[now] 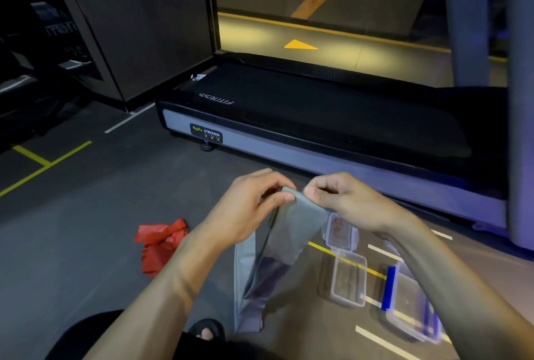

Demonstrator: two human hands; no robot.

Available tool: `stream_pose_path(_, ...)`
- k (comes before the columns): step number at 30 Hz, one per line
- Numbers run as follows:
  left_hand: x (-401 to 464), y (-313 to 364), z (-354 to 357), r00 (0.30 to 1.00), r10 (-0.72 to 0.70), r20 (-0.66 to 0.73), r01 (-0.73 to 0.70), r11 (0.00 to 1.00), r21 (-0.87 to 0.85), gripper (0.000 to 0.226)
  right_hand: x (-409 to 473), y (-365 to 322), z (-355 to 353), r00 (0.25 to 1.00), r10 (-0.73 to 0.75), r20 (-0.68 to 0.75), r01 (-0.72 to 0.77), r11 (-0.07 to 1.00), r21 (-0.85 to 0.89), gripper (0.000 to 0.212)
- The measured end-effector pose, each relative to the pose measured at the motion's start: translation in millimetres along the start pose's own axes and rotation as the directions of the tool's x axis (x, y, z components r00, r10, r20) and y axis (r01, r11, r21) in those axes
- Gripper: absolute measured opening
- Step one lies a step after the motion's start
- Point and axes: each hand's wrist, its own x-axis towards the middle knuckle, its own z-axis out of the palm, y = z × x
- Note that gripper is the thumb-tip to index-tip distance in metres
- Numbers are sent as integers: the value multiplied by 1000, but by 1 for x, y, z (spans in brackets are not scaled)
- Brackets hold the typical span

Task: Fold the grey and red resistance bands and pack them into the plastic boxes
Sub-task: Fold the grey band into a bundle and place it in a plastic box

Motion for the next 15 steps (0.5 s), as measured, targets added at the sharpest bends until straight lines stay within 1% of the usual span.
stream_pose_path(2,0,-2,0,1000,-3,11,3,1000,25,7,1,0,2,999,-33,4,33,998,-57,24)
stream_pose_path(5,-1,-4,1,1000,-10,7,10,999,49,6,0,-2,4,997,-76,-11,75,996,-56,18)
stream_pose_path(7,-1,-4,2,1000,-25,2,25,999,34,7,0,-3,5,994,-99,-42,96,993,-68,13)
stream_pose_path(10,-1,-3,7,998,-66,-9,66,996,-67,8,0,-2,3,993,-106,-59,98,986,-135,9)
stream_pose_path(12,-2,-4,12,995,-95,-7,94,986,-139,10,0,-2,2,994,-93,-65,83,986,-141,10)
stream_pose_path(15,-3,-6,17,989,-147,34,150,944,-293,22,-1,-1,-1,994,-86,-71,73,983,-167,11)
